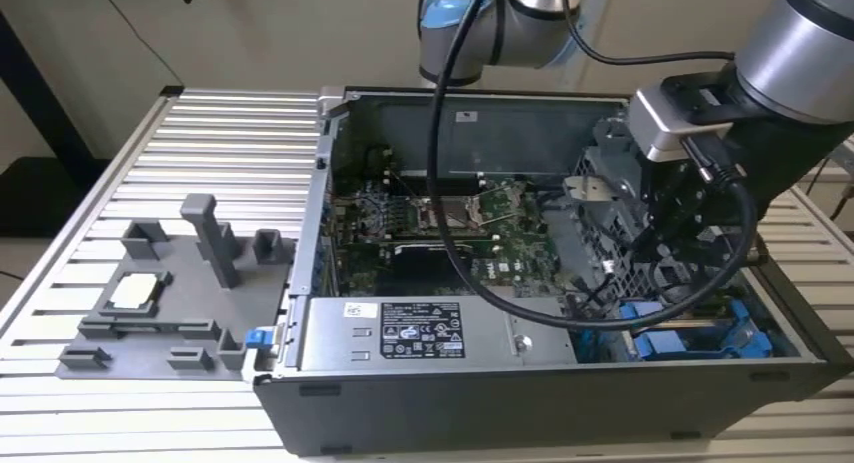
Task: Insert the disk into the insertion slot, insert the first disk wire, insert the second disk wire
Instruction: 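Insert the second disk wire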
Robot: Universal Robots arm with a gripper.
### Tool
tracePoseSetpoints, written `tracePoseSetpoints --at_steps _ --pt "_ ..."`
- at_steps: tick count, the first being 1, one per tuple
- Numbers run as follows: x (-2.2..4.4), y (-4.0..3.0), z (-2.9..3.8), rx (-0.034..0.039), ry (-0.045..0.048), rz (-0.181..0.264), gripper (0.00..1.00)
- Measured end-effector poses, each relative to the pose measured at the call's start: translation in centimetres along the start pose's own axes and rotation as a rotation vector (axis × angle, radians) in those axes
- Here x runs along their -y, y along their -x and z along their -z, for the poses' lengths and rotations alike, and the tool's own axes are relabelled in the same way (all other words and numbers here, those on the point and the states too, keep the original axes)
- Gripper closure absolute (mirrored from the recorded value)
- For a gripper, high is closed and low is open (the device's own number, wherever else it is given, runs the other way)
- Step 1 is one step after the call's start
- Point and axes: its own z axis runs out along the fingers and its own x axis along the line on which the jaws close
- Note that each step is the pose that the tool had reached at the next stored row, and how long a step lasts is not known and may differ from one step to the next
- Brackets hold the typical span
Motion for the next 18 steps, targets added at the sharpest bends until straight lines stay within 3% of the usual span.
tracePoseSetpoints --at_steps 3,7,10,14,16,18 --pt "0.68 -0.74 0.09 -0.0027 0.0088 -0.001 0.84" --pt "0.82 -1.75 0.22 -0.0147 0.011 -0.001 0.84" --pt "0.89 -2.23 0.29 -0.0346 0.0133 -0.001 0.84" --pt "1.27 -2.47 0.31 -0.067 0.0168 -0.002 0.84" --pt "1.43 -2.51 0.24 -0.078 0.0178 -0.003 0.84" --pt "1.68 -2.56 0.06 -0.0823 0.018 -0.006 0.84"
